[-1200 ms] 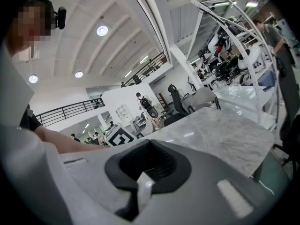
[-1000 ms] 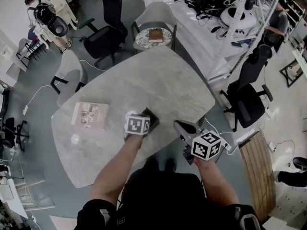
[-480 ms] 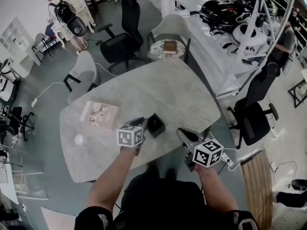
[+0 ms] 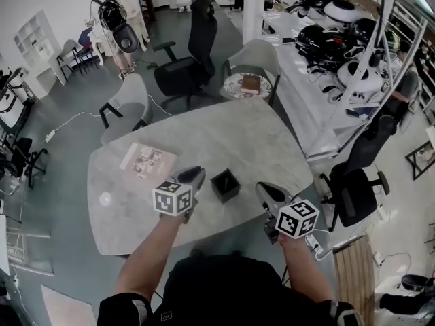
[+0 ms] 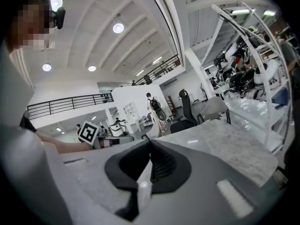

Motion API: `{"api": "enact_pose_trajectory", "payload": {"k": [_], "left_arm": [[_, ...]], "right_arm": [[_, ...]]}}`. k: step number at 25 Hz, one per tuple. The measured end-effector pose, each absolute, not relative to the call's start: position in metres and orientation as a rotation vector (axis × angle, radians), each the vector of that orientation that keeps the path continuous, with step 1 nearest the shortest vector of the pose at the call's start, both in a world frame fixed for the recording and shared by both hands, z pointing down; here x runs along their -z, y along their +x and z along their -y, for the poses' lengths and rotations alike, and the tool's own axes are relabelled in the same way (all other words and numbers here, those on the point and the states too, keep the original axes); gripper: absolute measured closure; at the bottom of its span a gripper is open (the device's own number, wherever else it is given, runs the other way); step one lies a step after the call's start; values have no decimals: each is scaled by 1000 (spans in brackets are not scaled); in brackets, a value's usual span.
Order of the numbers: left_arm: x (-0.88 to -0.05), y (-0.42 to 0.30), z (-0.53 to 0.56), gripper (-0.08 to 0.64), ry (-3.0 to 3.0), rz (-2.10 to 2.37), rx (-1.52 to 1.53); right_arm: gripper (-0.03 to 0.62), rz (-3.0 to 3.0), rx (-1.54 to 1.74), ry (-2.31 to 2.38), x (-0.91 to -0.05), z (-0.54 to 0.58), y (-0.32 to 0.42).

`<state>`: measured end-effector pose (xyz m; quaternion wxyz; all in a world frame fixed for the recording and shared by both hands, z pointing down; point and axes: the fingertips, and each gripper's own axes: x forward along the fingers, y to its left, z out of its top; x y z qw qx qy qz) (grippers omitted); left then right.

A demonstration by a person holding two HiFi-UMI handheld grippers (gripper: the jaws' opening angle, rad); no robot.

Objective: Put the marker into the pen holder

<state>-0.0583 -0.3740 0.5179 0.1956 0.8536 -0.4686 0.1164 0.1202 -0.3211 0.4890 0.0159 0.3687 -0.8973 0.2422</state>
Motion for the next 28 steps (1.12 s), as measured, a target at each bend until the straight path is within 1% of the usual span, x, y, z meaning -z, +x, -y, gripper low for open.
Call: {"api": "enact_pose_trajectory", "payload": {"k": [4,12,20,24,28], "left_arm": [[-489,-81,368,508,2435,1356,-217],[-458,-119,357,520,2497,1381,-225],[-448,-153,362,538,2499,1445,-203],[-440,-161,370,545,2485,1482,-157],[-426,-171,372,546,2483,1537,-115]], "right_arm": [[589,2786,-728,1167,-481,327,95],[589,2832,-593,1157,-459,322,44],[590,2861,-462,1192,-437,323,31],[591,2848,-337,1171,-423,330,29],[591,2883,-290,1189,-401,340,31]]}}
